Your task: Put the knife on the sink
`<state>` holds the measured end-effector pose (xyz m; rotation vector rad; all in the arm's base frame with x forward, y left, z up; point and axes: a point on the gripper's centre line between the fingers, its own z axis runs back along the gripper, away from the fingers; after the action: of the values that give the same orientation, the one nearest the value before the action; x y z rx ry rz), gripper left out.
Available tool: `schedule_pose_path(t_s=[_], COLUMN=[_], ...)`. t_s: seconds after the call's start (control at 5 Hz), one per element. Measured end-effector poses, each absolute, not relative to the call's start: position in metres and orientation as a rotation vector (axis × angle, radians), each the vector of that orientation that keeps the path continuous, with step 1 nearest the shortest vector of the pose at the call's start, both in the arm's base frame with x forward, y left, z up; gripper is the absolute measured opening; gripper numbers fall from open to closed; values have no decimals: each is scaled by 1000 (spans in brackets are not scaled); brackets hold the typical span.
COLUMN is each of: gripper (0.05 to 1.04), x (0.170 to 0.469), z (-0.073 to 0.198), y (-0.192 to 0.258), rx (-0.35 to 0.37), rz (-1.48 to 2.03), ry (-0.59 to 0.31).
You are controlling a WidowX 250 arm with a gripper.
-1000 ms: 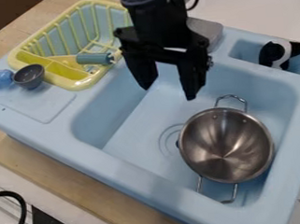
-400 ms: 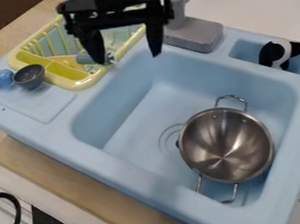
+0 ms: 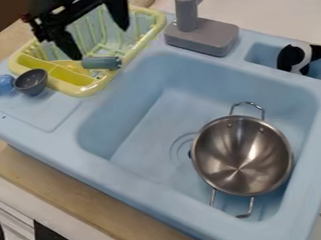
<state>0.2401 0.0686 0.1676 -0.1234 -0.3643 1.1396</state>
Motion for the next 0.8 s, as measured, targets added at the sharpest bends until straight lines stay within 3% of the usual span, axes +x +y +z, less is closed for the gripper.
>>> schedule_pose_path(t_s=[0.2, 0.4, 0.6, 0.8], gripper=[998, 998, 998, 998], x=[242, 248, 259, 263], z=[165, 160, 155, 158], y=[78, 84, 94, 108], rx=[-87, -90, -141, -244], rz=[1357, 1468, 1541, 1538], ry=[-393, -368, -318, -345])
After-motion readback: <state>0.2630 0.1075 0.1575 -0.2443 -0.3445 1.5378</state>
